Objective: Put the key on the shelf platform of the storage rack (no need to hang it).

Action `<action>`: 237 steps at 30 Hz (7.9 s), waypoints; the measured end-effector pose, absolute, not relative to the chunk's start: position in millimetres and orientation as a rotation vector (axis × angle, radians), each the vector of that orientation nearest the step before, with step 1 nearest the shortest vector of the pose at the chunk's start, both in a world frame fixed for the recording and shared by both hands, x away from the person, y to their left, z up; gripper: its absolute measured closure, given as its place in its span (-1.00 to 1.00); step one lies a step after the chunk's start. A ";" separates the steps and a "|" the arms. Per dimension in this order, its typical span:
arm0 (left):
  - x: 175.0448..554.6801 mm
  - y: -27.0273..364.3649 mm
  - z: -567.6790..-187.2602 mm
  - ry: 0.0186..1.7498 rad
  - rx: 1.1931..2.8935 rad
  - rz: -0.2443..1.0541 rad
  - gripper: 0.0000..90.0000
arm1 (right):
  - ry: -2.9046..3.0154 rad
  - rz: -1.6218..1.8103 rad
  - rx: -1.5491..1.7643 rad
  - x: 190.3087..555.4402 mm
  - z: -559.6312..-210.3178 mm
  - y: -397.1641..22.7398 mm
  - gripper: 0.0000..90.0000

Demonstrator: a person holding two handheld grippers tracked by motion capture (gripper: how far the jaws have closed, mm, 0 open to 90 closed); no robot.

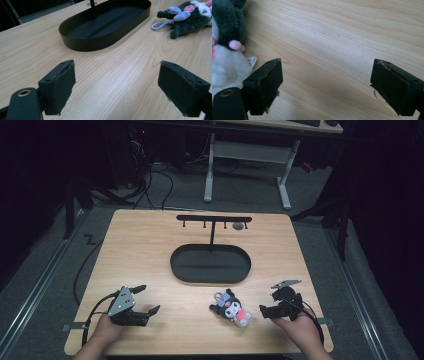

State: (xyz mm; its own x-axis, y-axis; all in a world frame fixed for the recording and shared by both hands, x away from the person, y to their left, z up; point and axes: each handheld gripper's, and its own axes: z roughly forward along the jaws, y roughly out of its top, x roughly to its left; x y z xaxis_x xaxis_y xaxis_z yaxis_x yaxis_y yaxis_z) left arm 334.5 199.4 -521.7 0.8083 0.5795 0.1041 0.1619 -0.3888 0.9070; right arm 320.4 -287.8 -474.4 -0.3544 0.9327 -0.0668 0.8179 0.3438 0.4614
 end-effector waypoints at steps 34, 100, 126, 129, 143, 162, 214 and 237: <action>334.0 199.4 -521.5 0.546 1.952 0.502 -0.66 | 2.538 0.260 1.511 324.2 -460.0 -274.1 -0.95; 333.9 200.5 -521.3 0.553 1.941 0.499 -0.66 | 2.841 0.210 1.200 329.3 -479.7 -168.9 -0.50; 335.4 200.7 -521.2 0.560 1.935 0.494 -0.66 | 2.822 0.245 1.237 327.0 -467.3 -173.0 0.03; 335.6 200.9 -521.0 0.560 1.935 0.492 -0.66 | 2.818 0.266 1.235 330.8 -462.6 -174.7 0.03; 335.3 201.0 -521.2 0.560 1.937 0.488 -0.66 | 2.762 0.351 1.301 346.8 -436.0 -179.3 0.03; 337.3 201.8 -521.4 0.581 1.926 0.484 -0.66 | 2.720 0.417 1.340 386.4 -421.3 -185.1 0.03; 335.4 202.5 -521.6 0.559 1.932 0.475 -0.66 | 2.657 0.425 1.452 487.2 -430.5 -144.7 0.03; 335.7 202.6 -521.6 0.562 1.930 0.470 -0.66 | 2.663 0.408 1.490 502.7 -445.3 -135.9 0.03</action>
